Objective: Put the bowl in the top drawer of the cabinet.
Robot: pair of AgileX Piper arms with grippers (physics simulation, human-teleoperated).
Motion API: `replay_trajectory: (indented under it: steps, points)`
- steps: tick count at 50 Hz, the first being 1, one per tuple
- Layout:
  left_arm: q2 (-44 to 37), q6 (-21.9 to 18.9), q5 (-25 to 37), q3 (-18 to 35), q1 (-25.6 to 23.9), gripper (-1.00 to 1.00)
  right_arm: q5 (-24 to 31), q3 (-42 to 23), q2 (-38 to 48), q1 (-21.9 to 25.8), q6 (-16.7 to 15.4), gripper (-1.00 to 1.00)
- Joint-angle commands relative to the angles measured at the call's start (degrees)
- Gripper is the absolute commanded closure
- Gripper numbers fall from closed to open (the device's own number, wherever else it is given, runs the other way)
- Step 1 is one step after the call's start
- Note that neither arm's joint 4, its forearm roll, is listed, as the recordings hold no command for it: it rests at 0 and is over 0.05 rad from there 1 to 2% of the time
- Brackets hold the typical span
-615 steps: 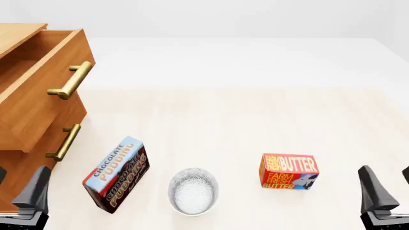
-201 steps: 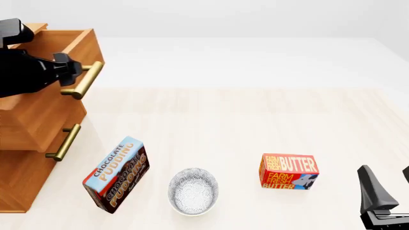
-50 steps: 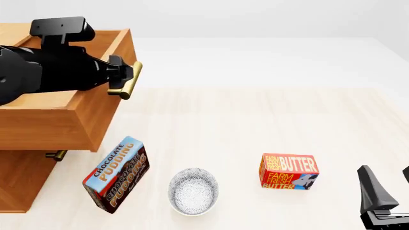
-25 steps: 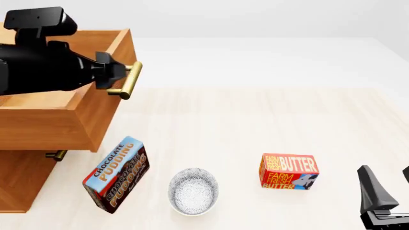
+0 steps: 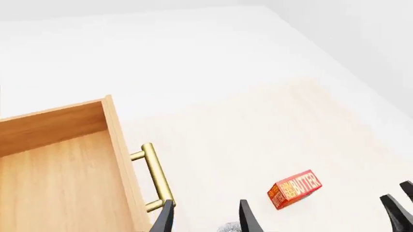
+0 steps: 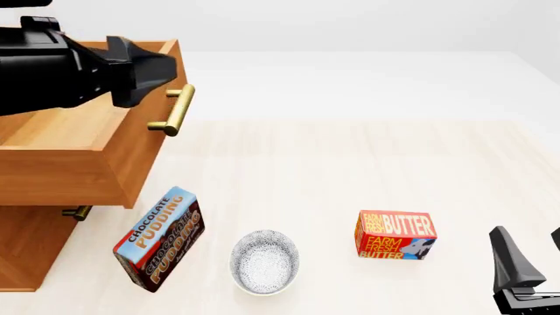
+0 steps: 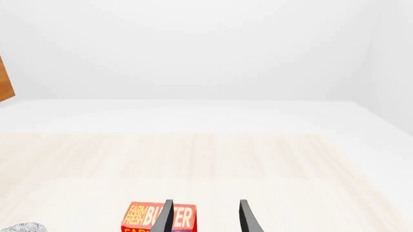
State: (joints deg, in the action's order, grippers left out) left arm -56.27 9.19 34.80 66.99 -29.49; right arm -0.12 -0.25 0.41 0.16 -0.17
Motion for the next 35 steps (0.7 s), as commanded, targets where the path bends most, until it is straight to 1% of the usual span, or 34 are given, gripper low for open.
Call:
replay_trajectory:
  steps: [1, 23, 27, 35]
  points:
    - [2.2, -0.1, -0.6, -0.6, -3.3, -1.0, 0.0, 0.0, 0.0, 0.0, 0.0, -1.0]
    - [2.5, 1.1, -4.0, -4.3, -9.9, -1.0, 0.0, 0.0, 0.0, 0.0, 0.0, -1.0]
    - [2.5, 1.2, -4.4, -4.7, -10.6, -1.0, 0.0, 0.0, 0.0, 0.0, 0.0, -1.0]
    - [2.2, 2.4, -5.2, -5.9, -11.6, -1.0, 0.0, 0.0, 0.0, 0.0, 0.0, -1.0]
